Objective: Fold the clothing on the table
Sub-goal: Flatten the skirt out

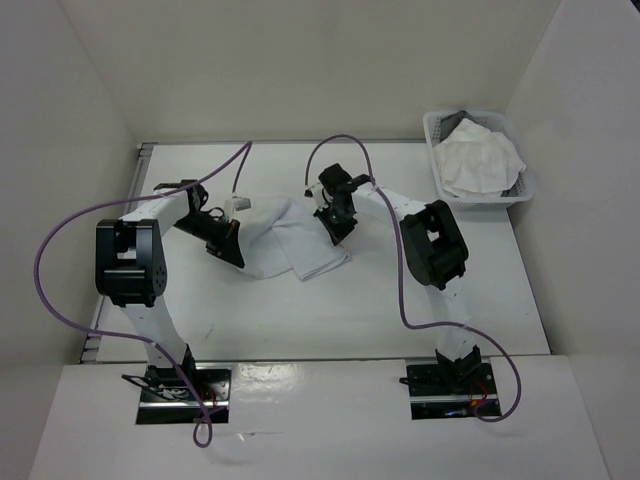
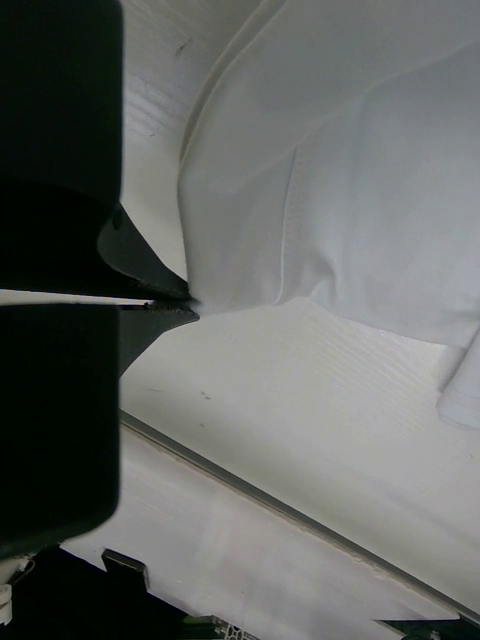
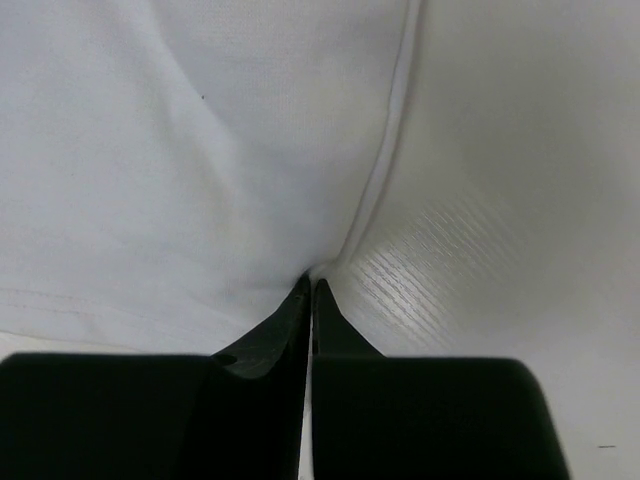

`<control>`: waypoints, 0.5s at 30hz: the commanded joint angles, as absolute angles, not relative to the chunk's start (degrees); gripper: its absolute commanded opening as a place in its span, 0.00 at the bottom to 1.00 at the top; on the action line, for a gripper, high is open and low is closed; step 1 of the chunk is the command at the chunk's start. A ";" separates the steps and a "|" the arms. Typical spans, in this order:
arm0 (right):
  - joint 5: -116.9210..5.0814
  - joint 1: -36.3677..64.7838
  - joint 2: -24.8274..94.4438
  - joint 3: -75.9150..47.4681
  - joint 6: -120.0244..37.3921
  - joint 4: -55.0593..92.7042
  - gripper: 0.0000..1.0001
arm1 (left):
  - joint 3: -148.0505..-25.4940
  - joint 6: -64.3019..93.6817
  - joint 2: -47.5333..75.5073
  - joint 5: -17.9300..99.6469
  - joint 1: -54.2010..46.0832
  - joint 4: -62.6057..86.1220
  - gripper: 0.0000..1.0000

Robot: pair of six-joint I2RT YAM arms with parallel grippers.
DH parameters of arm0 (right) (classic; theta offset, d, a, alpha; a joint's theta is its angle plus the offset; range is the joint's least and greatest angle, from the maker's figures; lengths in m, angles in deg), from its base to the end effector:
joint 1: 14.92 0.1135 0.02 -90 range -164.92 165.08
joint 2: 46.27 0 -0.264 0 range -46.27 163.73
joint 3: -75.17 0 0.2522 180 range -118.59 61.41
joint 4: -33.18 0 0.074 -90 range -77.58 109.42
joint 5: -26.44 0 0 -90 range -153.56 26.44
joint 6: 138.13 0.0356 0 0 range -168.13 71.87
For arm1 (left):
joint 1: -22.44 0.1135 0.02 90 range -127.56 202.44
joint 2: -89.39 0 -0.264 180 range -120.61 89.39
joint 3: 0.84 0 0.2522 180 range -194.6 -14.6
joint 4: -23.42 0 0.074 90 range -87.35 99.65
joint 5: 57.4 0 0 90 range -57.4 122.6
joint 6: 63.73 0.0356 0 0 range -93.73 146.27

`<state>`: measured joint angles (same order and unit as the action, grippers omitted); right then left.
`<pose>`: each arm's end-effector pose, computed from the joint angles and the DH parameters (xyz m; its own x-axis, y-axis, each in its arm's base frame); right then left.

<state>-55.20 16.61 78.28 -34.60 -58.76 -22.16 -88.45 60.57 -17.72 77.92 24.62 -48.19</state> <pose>0.3815 0.2401 0.1639 -0.6846 -0.6341 -0.3594 -0.6978 0.7127 0.0717 0.3342 -0.0126 0.1826 -0.8482 0.3642 -0.3846 0.5295 0.6014 -0.5982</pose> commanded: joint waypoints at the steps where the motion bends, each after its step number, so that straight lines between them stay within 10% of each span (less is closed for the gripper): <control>1: -56.87 17.16 74.49 -33.86 -58.85 -20.84 0.01 | -88.08 61.87 -18.71 78.48 24.64 -47.91 0.03; 15: -70.76 17.16 69.83 -53.72 -62.28 -25.85 0.00 | -88.08 62.92 -20.38 75.49 24.64 -48.44 0.03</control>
